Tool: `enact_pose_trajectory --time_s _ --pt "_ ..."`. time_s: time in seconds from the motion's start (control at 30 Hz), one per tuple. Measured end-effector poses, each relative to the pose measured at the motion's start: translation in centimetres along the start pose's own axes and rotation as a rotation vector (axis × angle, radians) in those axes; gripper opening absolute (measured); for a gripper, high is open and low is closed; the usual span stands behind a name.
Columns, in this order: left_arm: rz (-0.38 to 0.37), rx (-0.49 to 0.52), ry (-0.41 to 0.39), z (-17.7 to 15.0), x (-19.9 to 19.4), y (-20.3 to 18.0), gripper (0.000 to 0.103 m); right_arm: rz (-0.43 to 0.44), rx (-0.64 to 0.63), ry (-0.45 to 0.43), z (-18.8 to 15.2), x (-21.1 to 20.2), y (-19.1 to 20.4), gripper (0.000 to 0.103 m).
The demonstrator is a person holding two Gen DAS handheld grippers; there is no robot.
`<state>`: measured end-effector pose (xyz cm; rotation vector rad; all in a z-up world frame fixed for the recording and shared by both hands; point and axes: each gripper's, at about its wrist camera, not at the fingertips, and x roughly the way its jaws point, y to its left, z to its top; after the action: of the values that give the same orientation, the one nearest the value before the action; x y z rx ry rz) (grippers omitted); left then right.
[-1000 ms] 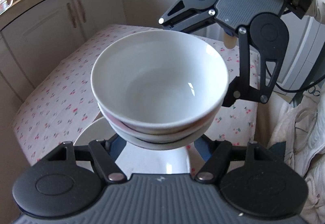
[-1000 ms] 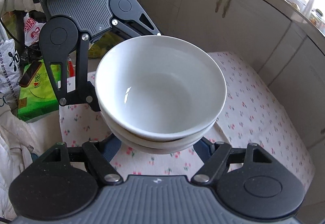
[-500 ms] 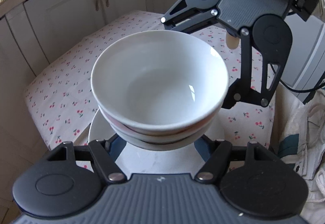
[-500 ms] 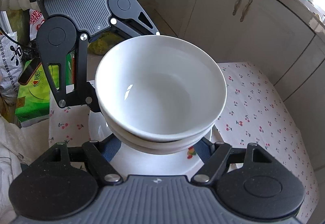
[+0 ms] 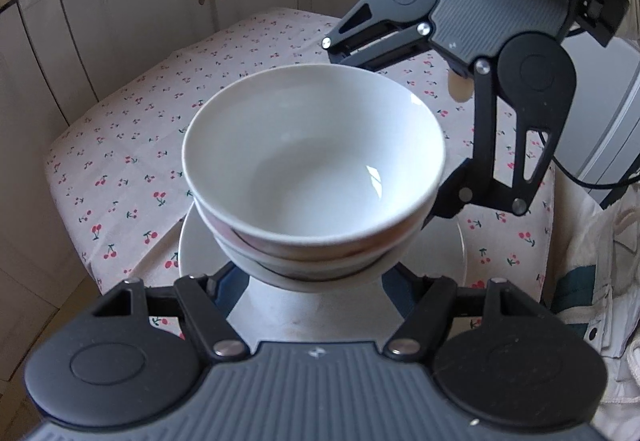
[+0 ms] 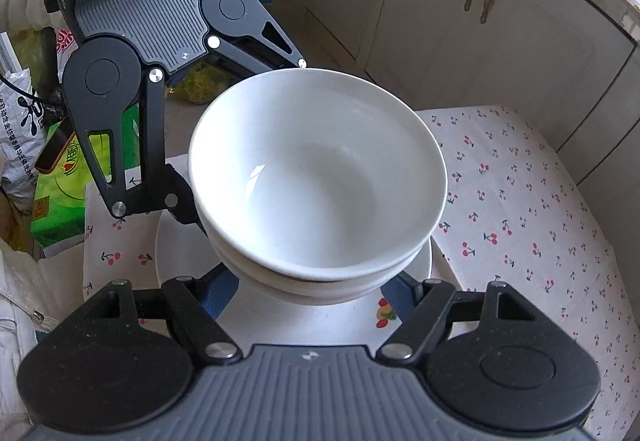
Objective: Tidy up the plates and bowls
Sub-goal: 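Lower the bowl stack onto the plates with both grippers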
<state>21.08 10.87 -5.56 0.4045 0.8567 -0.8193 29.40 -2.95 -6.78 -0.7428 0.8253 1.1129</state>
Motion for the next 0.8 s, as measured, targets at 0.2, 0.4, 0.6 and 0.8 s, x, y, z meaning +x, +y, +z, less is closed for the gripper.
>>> enact_pose_trajectory --time_s 0.2,0.4,0.6,0.8 --pt "-0.016 -0.031 0.007 -0.3 0.3 0.2 0.072 0.01 0.008 0.017 0.0 0.6 -0.2 0.081" --pt "-0.019 -0.054 -0.005 -0.5 0.3 0.5 0.072 0.01 0.023 0.016 0.0 0.6 -0.3 0.081" --pt "0.015 -0.003 -0.008 -0.8 0.3 -0.4 0.073 0.013 0.037 0.012 -0.3 0.6 -0.2 0.082" --pt "0.031 -0.044 -0.033 -1.3 0.0 -0.5 0.088 0.003 0.068 0.007 -0.4 0.4 -0.3 0.087"
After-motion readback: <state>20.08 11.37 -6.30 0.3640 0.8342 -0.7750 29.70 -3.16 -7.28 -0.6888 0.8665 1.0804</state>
